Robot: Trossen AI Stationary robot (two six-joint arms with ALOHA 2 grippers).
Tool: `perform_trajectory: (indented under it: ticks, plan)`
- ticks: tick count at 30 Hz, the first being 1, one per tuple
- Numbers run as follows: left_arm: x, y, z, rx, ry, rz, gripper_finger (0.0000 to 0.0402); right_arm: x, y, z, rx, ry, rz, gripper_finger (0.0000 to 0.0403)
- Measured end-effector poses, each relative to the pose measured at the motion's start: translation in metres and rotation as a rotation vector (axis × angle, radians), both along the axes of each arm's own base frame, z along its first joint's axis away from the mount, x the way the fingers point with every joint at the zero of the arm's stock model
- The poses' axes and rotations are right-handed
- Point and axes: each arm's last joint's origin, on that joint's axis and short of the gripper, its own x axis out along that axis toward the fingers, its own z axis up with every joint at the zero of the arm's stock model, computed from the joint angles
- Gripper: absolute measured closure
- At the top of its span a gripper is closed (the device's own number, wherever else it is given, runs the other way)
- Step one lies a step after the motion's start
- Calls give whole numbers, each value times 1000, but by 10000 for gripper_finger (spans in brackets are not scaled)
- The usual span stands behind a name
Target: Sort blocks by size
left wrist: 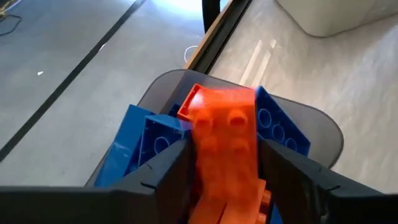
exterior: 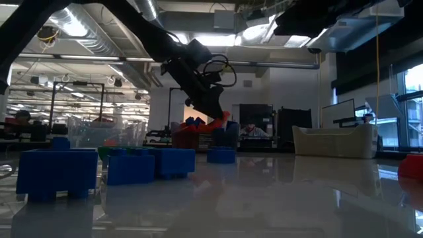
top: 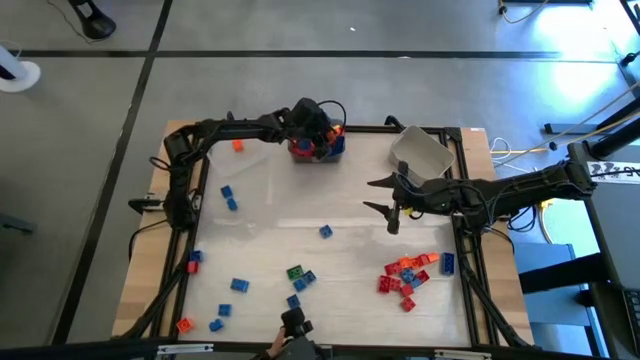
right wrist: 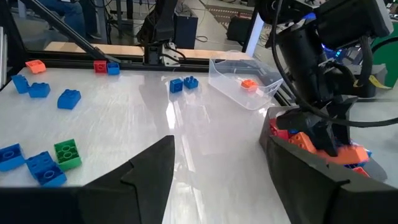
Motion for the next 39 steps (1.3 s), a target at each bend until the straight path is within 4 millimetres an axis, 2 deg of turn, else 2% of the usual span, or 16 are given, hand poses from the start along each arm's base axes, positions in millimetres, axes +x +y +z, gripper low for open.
perform_trajectory:
  ticks: [3, 7, 10, 14, 18, 21, 24, 30, 33, 39]
  plan:
    - [-1, -3, 7, 5, -9, -2, 192, 0, 0, 0, 0, 0, 0, 155]
    - [-5, -15, 31, 21, -32, -25, 189, 0, 0, 0, 0, -2, 0, 155]
    - [-8, -34, 50, 20, -32, -63, 193, 0, 0, 2, -1, 5, 0, 155]
    - [-18, -71, 68, 34, -43, -144, 195, -3, 5, 15, 1, 56, -2, 155]
    - [-42, -113, 60, 47, -126, -207, 196, -15, 14, 31, 25, 190, -48, 155]
    - [-64, -141, 51, 55, -265, -236, 196, -25, 20, 42, 123, 249, -71, 155]
    - [-82, -165, 42, 54, -422, -269, 196, -34, 26, 45, 242, 305, -89, 155]
    - [-102, -203, 27, 25, -618, -368, 196, -50, 38, 28, 537, 501, -193, 155]
    - [-105, -215, 19, 12, -595, -414, 196, -57, 48, 16, 669, 658, -265, 155]
    - [-105, -230, 18, -16, -583, -462, 196, -62, 75, -2, 861, 854, -425, 155]
